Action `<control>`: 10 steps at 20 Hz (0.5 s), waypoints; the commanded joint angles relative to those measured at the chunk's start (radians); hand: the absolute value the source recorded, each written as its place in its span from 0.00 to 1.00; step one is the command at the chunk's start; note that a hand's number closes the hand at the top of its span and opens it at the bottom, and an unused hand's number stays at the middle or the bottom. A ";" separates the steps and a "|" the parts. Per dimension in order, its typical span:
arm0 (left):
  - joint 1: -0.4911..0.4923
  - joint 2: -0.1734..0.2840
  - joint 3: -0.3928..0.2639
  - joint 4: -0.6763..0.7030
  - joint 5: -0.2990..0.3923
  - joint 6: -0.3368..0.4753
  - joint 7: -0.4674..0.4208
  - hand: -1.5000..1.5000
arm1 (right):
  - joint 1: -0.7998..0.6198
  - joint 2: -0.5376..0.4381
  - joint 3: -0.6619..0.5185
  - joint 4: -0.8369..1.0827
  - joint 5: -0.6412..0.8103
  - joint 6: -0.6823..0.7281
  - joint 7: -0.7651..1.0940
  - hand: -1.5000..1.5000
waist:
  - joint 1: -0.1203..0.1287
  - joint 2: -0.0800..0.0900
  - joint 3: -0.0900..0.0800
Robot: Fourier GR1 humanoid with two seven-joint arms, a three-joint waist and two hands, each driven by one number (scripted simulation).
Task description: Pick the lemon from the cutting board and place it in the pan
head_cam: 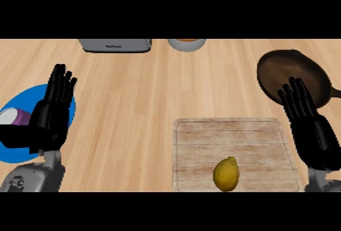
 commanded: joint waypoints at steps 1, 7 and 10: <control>0.045 -0.010 0.030 0.071 -0.019 -0.025 -0.107 0.50 | -0.010 0.060 0.063 0.002 0.052 0.006 0.015 1.00 | -0.017 0.012 -0.011; -0.011 0.055 0.037 0.163 -0.001 -0.097 -0.003 0.50 | 0.174 0.010 0.219 0.040 0.241 0.041 -0.063 1.00 | -0.034 0.012 -0.012; 0.017 0.051 0.031 0.133 -0.017 -0.062 0.031 0.50 | 0.302 0.007 0.123 0.013 0.399 -0.188 -0.257 0.00 | -0.080 0.000 -0.012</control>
